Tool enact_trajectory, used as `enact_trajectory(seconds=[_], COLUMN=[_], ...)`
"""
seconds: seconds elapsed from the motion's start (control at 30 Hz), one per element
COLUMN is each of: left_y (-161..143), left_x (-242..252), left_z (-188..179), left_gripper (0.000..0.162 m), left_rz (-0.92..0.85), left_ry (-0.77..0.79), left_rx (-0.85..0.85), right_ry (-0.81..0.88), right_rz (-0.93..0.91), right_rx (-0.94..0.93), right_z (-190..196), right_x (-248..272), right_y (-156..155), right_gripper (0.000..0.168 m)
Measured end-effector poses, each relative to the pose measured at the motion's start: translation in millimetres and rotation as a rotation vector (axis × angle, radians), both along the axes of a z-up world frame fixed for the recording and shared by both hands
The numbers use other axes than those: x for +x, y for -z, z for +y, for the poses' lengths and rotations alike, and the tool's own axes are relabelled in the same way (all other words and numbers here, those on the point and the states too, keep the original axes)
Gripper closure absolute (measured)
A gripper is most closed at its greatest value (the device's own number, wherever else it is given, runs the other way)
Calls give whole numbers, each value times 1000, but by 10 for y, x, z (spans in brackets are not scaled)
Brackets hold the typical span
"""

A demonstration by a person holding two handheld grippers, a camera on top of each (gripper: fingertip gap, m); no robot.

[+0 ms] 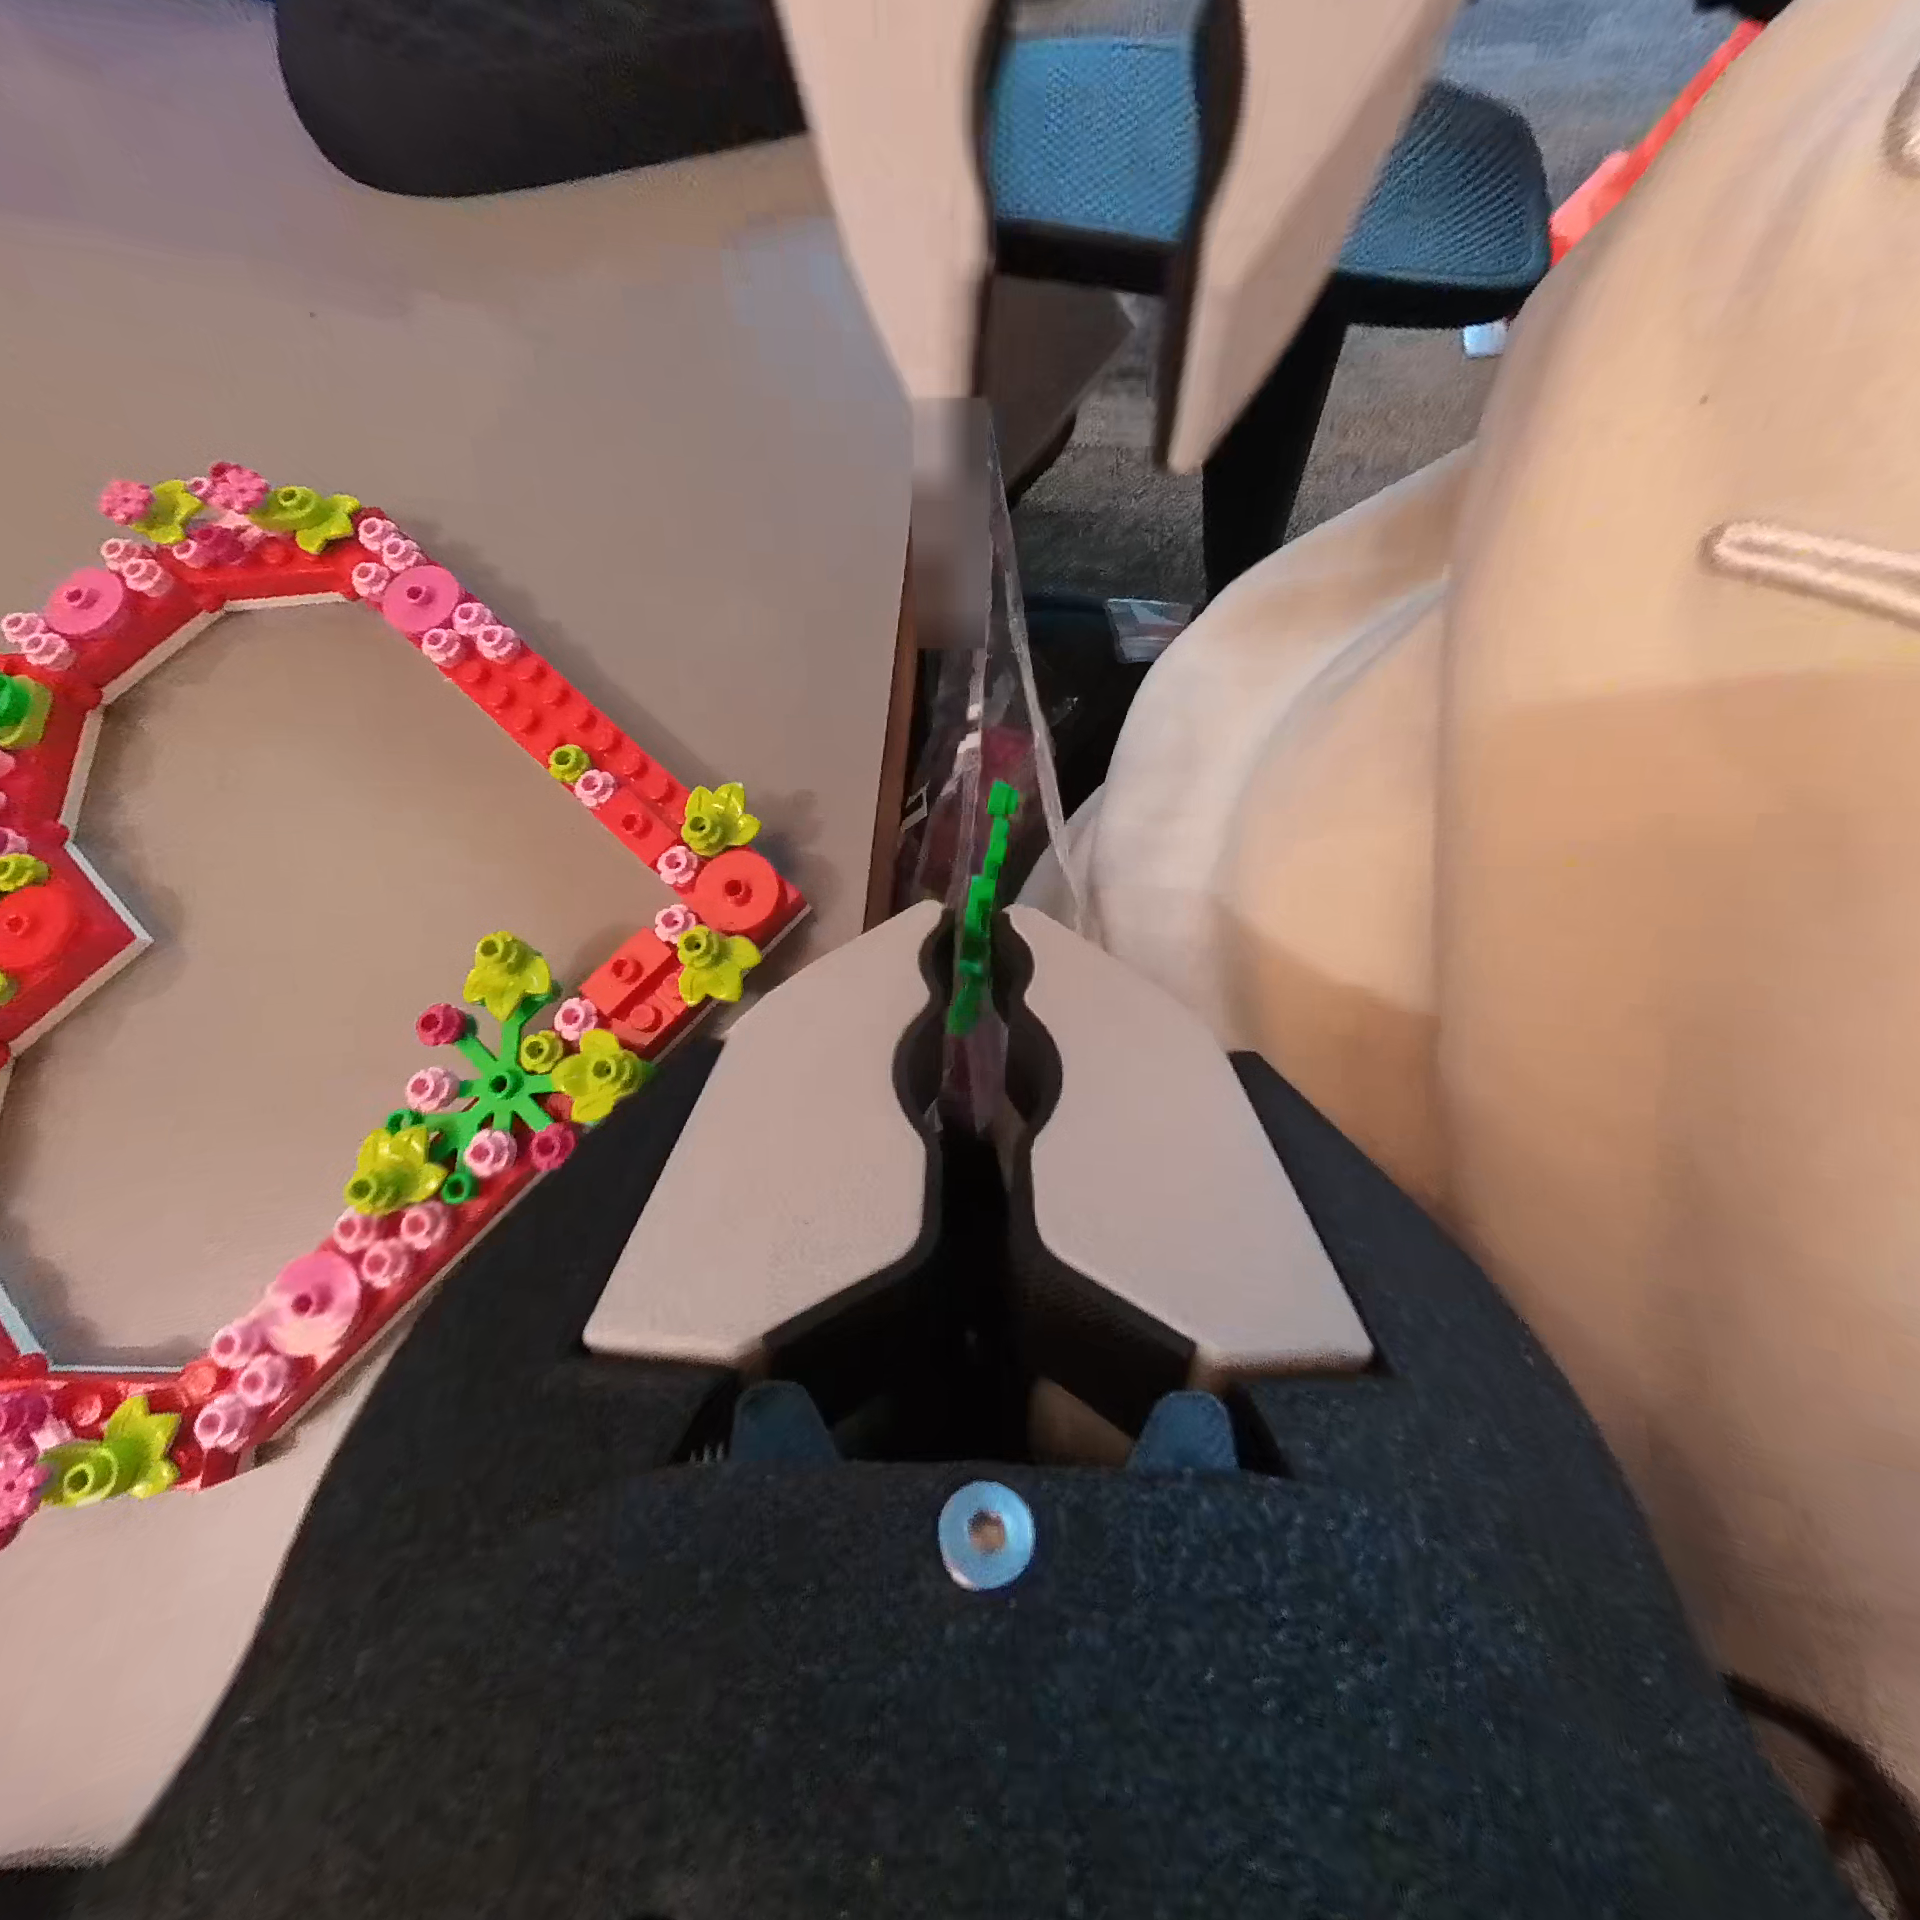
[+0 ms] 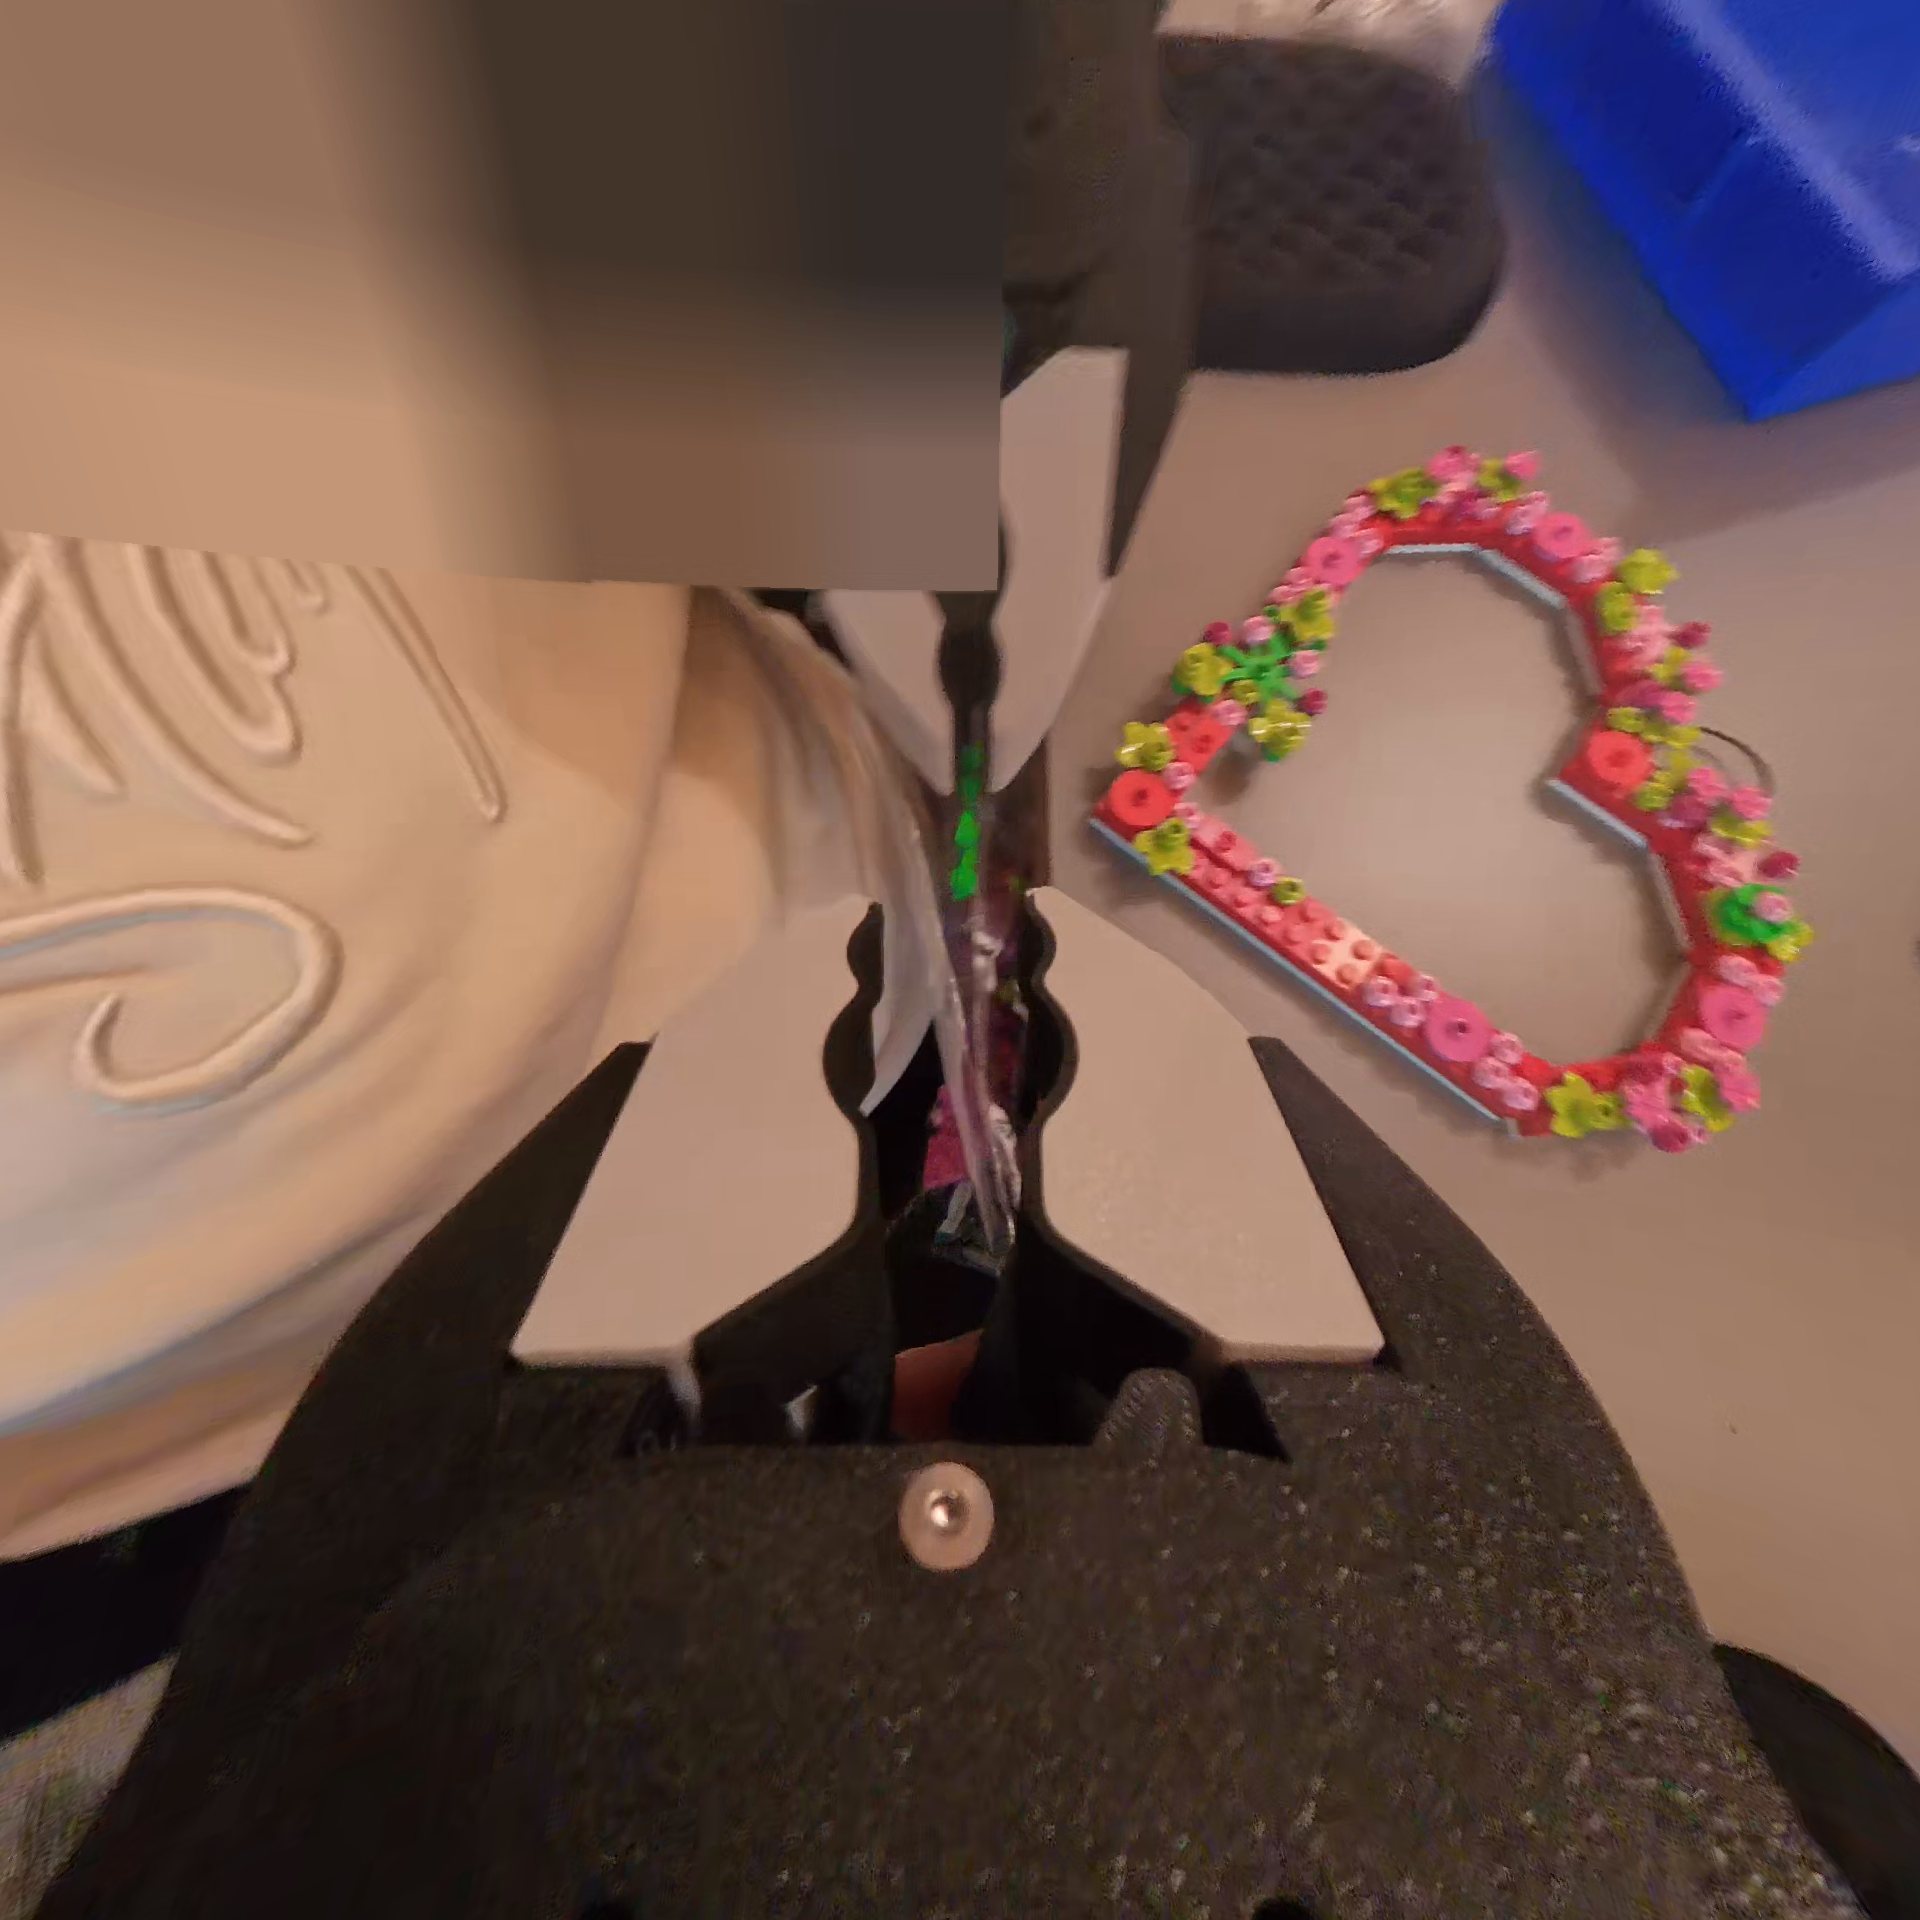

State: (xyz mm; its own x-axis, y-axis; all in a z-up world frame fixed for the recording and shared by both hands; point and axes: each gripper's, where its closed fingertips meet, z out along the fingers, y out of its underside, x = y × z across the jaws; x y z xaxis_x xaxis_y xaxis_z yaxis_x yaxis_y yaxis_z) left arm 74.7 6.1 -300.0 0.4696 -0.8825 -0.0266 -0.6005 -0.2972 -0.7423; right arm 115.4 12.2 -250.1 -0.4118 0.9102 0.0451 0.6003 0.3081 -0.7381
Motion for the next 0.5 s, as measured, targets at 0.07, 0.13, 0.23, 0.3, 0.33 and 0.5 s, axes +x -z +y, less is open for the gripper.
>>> enact_trajectory(seconds=[0.07, 0.13, 0.23, 0.3, 0.33, 0.5], left_y=[-41, -42, -10, -52, -80, -12], left_x=[-25, -16, -55, -176, -255, -454], left_z=[2, 3, 13, 21, 13, -71], left_gripper=[155, 155, 154, 151, 149, 149], left_rz=[-27, -31, 5, 16, 18, 25], left_ry=[-5, -2, -9, -40, -56, -84], left_rx=[1, -1, 10, 24, 27, -12], right_ry=[-55, -89, -125, -143, -151, -183], right_rz=[-48, -74, -58, -48, -47, -125], right_rx=[52, 134, 234, 279, 319, 580], right_z=[-86, -118, -140, -161, -153, -32], right_x=[19, 4, -50, -81, -94, -161], right_y=[127, 250, 335, 386, 421, 691], right_gripper=[143, 143, 146, 148, 150, 158])
